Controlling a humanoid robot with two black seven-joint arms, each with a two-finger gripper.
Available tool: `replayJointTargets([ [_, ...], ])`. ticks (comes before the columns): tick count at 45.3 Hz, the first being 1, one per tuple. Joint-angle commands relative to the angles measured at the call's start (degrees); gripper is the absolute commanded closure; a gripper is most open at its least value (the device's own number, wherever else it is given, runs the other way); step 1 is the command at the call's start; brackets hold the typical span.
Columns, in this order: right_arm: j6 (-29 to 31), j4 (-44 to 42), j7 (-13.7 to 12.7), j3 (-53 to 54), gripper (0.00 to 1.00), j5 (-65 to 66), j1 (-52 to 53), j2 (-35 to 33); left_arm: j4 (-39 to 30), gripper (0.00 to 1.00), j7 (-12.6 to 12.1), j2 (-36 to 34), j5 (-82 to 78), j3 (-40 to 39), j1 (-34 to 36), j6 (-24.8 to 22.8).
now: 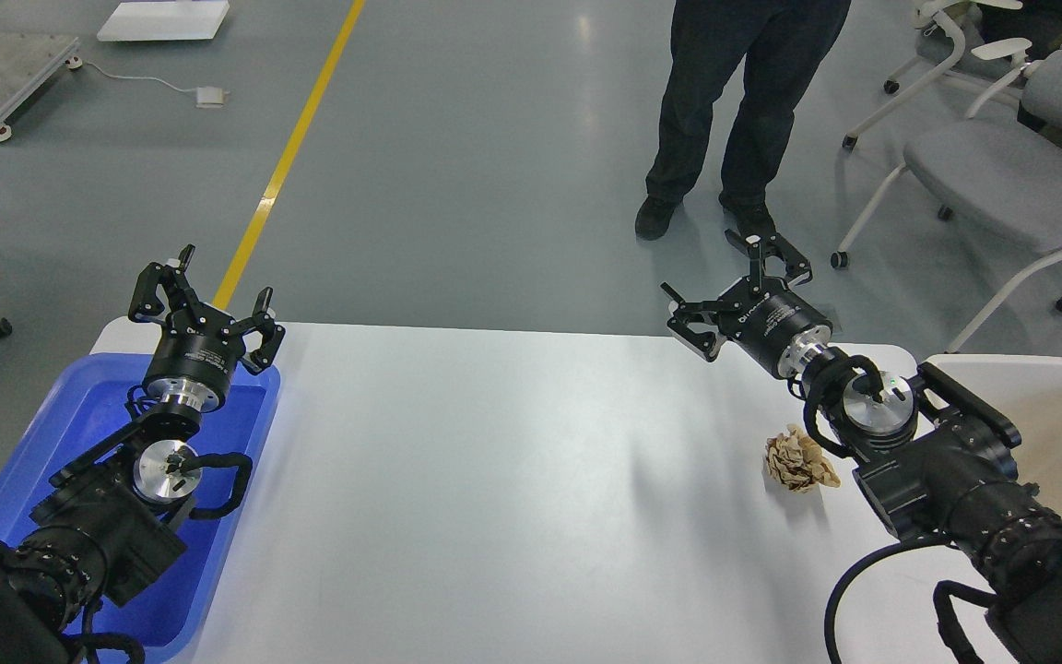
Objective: Tidy desktop
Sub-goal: 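Raise the right gripper and swing it outward above the paper ball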
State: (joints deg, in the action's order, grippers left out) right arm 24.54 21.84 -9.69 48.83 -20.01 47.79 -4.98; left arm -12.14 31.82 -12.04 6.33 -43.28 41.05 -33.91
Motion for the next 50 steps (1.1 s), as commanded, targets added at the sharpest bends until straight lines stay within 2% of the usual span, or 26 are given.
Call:
replayJointTargets([
  [1, 0.16, 0.31, -0.06, 0.03, 0.0, 1.99, 0.28, -0.2, 0.01, 0.0, 0.0, 0.0, 0.0, 0.04, 0.0, -0.01],
  [14, 0.16, 0.57, -0.07, 0.03, 0.0, 4.28, 2.04, -1.96, 0.01, 0.0, 0.09, 0.0, 0.0, 0.04, 0.0, 0.08],
  [29, 0.16, 0.74, -0.07, -0.84, 0.0, 13.76, 6.17, -2.4, 0.01, 0.0, 0.09, 0.0, 0.0, 0.04, 0.0, 0.08],
  [42, 0.16, 0.83, 0.02, -11.65, 0.0, 21.5, 11.36, -8.28, 0.01, 0.0, 0.09, 0.0, 0.0, 0.04, 0.0, 0.08],
  [50, 2.09, 1.97, 0.11, -23.15, 0.0, 26.24, 13.12, -12.68, 0.01, 0.0, 0.09, 0.0, 0.0, 0.04, 0.0, -0.01],
])
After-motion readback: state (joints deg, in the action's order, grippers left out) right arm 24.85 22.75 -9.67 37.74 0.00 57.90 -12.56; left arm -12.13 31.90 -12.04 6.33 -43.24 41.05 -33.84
